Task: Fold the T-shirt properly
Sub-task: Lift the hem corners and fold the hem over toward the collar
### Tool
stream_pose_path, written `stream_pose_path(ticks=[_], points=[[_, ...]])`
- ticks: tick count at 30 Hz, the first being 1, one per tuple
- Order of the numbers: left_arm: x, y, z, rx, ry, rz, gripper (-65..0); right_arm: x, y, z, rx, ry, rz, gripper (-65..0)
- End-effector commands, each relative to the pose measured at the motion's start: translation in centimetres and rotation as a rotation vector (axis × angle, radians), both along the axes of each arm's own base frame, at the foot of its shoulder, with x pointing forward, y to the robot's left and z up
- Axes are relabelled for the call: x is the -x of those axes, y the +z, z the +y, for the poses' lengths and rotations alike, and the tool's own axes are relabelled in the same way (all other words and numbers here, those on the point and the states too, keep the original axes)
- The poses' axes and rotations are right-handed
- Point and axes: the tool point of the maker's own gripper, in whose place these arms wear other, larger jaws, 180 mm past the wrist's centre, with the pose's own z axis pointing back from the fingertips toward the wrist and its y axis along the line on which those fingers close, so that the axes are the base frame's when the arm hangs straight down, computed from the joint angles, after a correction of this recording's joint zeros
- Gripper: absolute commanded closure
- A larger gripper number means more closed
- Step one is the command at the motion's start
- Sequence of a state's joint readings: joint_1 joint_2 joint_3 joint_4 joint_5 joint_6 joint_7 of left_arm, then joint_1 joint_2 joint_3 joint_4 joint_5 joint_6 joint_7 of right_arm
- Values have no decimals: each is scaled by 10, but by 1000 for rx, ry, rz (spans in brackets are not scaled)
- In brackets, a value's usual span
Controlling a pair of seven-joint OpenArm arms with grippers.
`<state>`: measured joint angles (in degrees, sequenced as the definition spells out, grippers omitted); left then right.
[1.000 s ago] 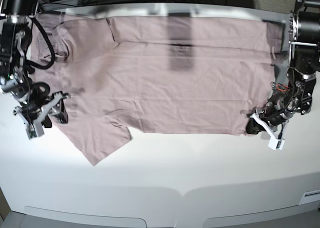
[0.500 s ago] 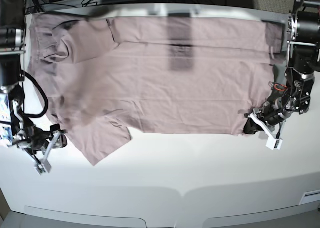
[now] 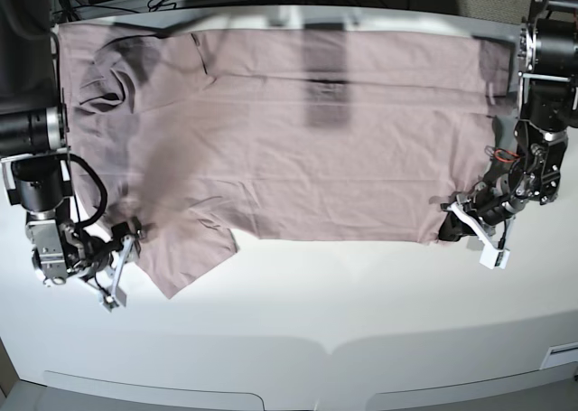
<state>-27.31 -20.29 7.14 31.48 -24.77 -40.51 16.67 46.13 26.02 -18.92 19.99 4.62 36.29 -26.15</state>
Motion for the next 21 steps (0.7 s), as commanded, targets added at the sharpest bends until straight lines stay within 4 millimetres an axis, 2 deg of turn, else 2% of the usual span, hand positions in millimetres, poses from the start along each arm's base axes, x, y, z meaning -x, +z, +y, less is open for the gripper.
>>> stream_pose_path(ticks=[1,6,11,16,21], points=[[6,-7,7,-53,-23,45,0,-16,19,-7,1,-10,-57,-362],[6,-7,7,-53,-23,45,0,-4,7,-12,-2,-37,-12,-362],[5,-6,7,-52,-22,43,0,24,-7,-11,8,-26,148,-356],[4,-5,7,-48,-18,31,0,44,-12,-10,-3,-50,264,-245],[4,-5,7,-48,-18,31,0,46,-13,-6,-28,-63,276,-164]])
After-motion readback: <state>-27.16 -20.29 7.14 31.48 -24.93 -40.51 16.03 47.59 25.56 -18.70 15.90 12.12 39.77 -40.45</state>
